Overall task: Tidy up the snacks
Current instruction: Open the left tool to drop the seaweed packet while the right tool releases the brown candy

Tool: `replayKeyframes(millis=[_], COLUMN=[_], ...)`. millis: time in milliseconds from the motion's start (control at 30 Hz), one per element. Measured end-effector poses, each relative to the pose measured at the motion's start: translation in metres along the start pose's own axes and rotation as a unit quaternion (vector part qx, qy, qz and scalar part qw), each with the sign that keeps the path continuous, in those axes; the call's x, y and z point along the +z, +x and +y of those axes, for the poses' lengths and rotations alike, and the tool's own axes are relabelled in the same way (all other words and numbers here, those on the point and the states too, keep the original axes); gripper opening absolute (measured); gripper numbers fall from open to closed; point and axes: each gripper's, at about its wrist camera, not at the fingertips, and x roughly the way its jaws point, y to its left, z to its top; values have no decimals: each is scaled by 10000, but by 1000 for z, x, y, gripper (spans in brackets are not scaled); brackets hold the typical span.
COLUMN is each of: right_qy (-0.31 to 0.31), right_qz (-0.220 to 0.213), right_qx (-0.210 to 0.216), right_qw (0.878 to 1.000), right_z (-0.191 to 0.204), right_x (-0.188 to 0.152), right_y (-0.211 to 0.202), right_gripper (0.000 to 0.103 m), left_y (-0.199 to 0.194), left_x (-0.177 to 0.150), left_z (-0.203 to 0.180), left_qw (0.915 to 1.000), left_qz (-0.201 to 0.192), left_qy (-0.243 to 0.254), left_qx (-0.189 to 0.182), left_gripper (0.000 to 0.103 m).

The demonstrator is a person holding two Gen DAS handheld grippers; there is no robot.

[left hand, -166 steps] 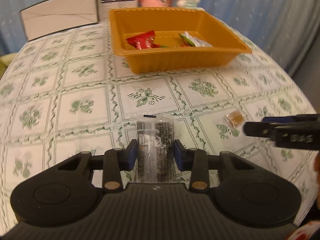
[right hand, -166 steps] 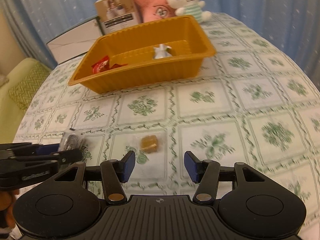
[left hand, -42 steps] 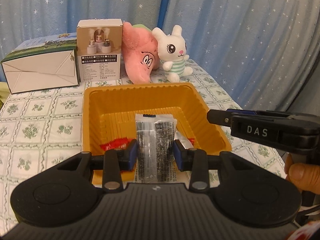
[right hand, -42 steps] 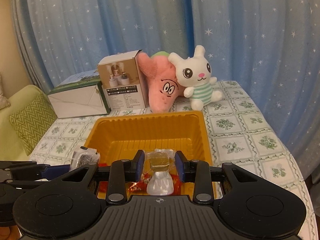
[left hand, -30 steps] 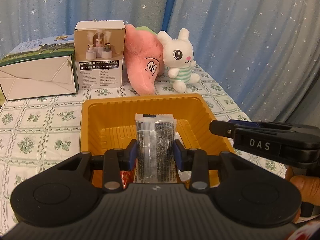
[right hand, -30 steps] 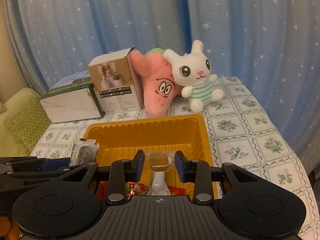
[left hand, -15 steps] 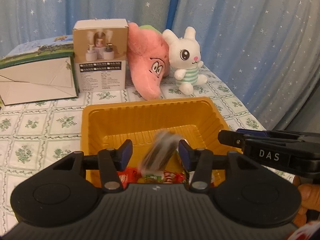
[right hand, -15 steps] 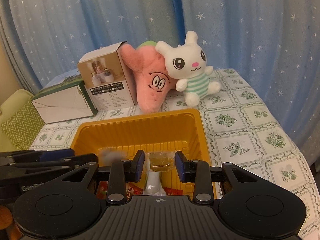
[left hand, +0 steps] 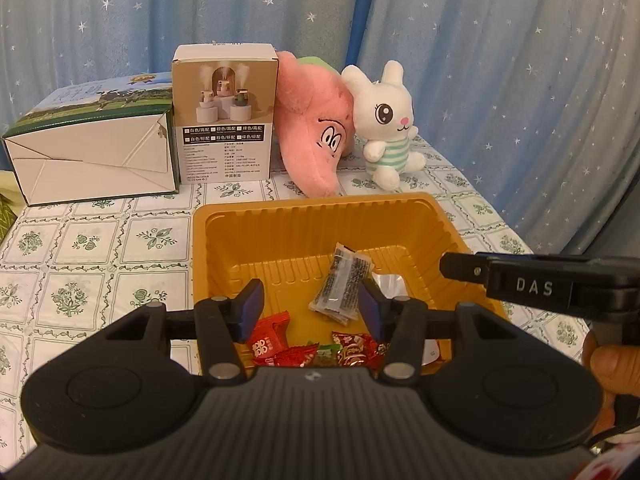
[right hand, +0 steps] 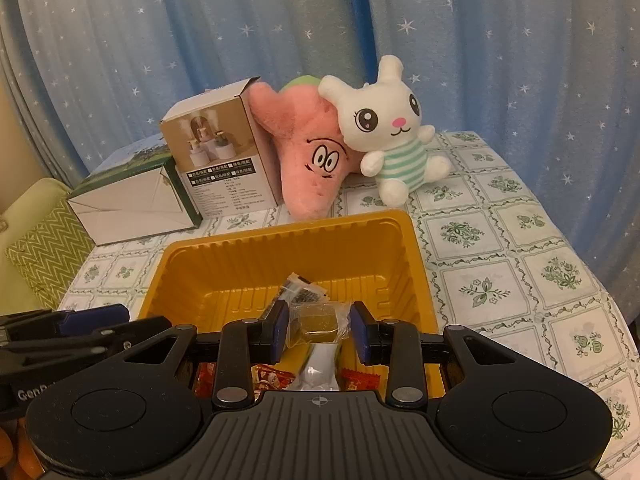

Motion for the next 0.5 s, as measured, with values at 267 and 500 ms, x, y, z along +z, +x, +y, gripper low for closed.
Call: replayKeyframes(millis=[267,500], right_qy=[-38,3], right_qz=[-16,12], right_qx=[37,89], right_qw=[10000,10000], right_z=[5,7], right_x=[8,13], right_y=[5,10], right_gripper=[34,34], left_y=[0,1], left_x=[-1,-2], left_z=[2,5], left_qw=[10000,10000], left_qz=[2,17], left_qy=[-15,-38], left_qx=[-12,-12], left_gripper=[49,50])
